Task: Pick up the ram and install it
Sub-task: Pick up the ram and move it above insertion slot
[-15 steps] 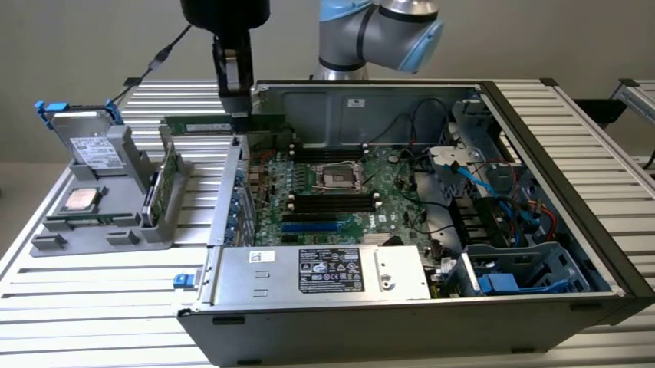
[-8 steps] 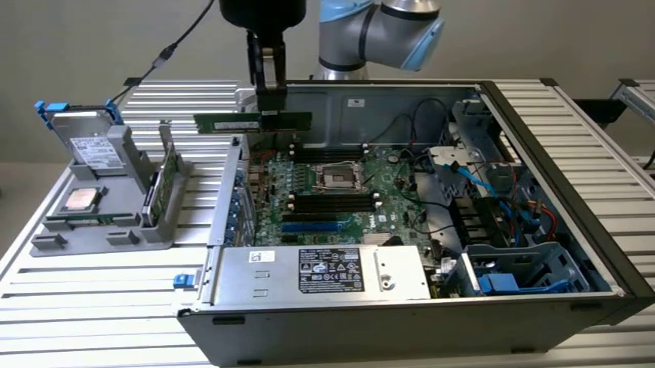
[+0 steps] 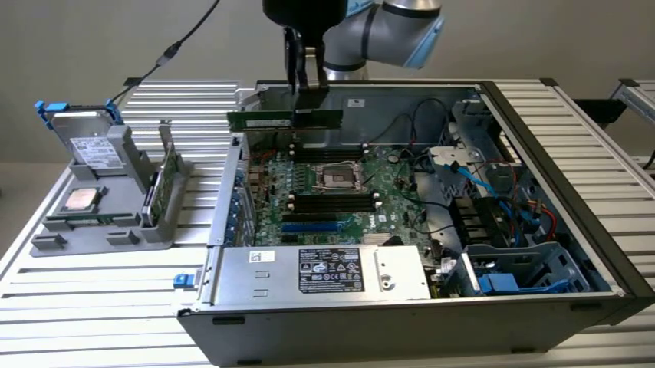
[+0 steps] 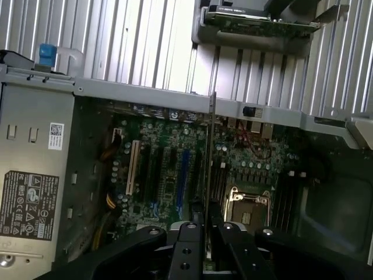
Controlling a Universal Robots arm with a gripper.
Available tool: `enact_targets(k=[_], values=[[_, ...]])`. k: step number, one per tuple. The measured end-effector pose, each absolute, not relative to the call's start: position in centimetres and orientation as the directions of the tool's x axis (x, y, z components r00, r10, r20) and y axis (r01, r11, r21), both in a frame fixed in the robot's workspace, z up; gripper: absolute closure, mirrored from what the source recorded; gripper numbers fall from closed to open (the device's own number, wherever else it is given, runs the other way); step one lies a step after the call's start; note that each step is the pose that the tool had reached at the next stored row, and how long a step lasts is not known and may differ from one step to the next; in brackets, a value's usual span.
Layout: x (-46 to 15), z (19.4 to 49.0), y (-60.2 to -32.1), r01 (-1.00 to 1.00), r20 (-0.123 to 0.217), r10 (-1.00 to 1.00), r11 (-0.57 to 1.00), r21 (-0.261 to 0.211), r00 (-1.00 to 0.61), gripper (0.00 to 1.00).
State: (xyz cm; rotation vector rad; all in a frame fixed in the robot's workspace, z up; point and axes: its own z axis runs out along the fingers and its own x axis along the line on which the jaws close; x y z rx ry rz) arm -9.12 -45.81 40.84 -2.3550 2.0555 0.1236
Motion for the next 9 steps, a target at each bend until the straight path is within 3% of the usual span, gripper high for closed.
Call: enact_targets(k=[9], values=[[-5.0, 40.9, -45.8, -0.99, -0.073, -0.988, -0.137, 0.041, 0.133, 0.86]])
